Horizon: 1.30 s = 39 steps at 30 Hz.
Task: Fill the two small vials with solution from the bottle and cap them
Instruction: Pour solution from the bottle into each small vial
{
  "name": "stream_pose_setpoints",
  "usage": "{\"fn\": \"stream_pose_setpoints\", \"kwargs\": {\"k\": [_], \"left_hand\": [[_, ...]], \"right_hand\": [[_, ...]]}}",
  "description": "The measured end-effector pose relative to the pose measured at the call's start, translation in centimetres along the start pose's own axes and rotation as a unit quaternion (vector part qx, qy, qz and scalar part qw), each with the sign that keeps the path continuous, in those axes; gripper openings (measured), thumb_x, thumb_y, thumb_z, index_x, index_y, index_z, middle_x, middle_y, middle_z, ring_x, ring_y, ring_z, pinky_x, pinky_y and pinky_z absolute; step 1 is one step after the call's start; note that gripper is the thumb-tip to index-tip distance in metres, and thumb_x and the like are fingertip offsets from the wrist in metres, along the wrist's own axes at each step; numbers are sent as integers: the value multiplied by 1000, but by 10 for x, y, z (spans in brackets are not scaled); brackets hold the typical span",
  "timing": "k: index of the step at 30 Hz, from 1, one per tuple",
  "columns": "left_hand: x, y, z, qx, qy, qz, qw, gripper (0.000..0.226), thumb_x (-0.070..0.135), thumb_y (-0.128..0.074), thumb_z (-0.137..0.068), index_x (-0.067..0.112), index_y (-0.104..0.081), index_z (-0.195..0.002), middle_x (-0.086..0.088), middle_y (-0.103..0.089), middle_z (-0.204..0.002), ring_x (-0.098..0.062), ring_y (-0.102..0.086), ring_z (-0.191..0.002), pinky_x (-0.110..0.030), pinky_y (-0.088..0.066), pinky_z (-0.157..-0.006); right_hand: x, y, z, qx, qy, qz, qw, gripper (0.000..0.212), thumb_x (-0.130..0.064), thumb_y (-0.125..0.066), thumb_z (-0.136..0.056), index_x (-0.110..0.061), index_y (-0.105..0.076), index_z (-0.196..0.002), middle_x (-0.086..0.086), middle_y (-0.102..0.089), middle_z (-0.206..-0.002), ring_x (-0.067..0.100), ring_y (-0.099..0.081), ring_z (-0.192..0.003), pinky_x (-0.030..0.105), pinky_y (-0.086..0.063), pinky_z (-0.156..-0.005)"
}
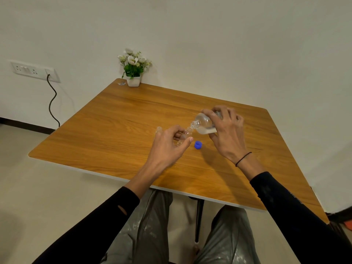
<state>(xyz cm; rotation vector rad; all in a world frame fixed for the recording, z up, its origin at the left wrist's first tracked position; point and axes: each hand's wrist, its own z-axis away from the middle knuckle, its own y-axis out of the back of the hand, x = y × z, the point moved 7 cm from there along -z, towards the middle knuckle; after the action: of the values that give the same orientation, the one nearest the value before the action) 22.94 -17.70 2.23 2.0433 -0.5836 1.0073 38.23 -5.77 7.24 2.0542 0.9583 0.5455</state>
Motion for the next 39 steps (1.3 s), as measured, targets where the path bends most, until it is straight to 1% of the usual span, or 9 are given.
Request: {"fn": "stream_pose_setpoints", "kwargs": {"k": [5, 9, 11, 17, 21, 25, 29, 39], "left_hand": [[2, 0, -1, 1, -4, -8, 1000, 28, 40, -79, -92, 22, -73, -112, 19, -70, -87, 6, -69, -91, -23, -60, -82], [0, 0, -1, 1, -2, -10, 1000, 27, 43, -79, -92, 25, -72, -111, 17, -73, -90, 1, -70, -93, -35, -62, -89], [-1, -1, -1, 2, -1, -9, 1000, 27, 44, -79, -91, 24, -73, -110, 17, -74, -91, 1, -70, -93, -38, -62, -90], [-1, 0, -2, 6, -4, -5, 1000, 29, 43, -79, -92, 22, -74, -111, 14, -75, -94, 0, -70, -92, -34, -63, -86], [-3, -1, -3, 4, -2, -8, 1000, 32, 45, -78, -91, 22, -74, -113, 14, -75, -95, -1, -70, -93, -39, -62, -90], [-3, -1, -4, 5, -3, -7, 1000, 32, 45, -79, -91, 21, -75, -112, 13, -76, -95, -1, -71, -92, -39, -63, -88], [-4, -1, -4, 7, -4, -7, 1000, 34, 48, -77, -90, 22, -74, -112, 14, -76, -94, -2, -71, -92, -43, -62, -91], [-4, -1, -5, 9, 1, -2, 1000, 38, 54, -75, -88, 23, -74, -111, 15, -76, -92, 0, -72, -91, -47, -60, -94]], "right_hand": [[0, 2, -1, 2, 1, -3, 1000, 63, -21, -78, -86, -36, -50, -141, 8, -55, -137, 35, -53, -123, 57, -44, -93], [0, 3, -2, 6, 2, -2, 1000, 63, -19, -78, -85, -36, -51, -140, 8, -55, -137, 34, -52, -123, 57, -44, -94], [0, 3, -2, 9, 3, 1, 1000, 63, -18, -78, -85, -36, -52, -140, 7, -55, -136, 33, -53, -122, 56, -44, -94], [-1, 5, -3, 12, 6, 6, 1000, 62, -18, -78, -85, -35, -54, -139, 7, -56, -136, 34, -53, -122, 56, -43, -94], [-1, 4, -4, 9, 6, 10, 1000, 63, -20, -79, -85, -35, -53, -140, 7, -55, -137, 33, -52, -123, 55, -43, -95], [-1, 3, -5, 9, 6, 14, 1000, 65, -18, -80, -84, -36, -52, -140, 7, -55, -137, 33, -53, -123, 55, -43, -95], [-1, 4, -5, 12, 9, 16, 1000, 61, -20, -78, -86, -35, -54, -140, 6, -55, -137, 33, -52, -124, 55, -43, -95], [-1, 5, -7, 10, 7, 21, 1000, 61, -22, -78, -87, -36, -53, -141, 5, -55, -136, 31, -52, -122, 54, -42, -96]]}}
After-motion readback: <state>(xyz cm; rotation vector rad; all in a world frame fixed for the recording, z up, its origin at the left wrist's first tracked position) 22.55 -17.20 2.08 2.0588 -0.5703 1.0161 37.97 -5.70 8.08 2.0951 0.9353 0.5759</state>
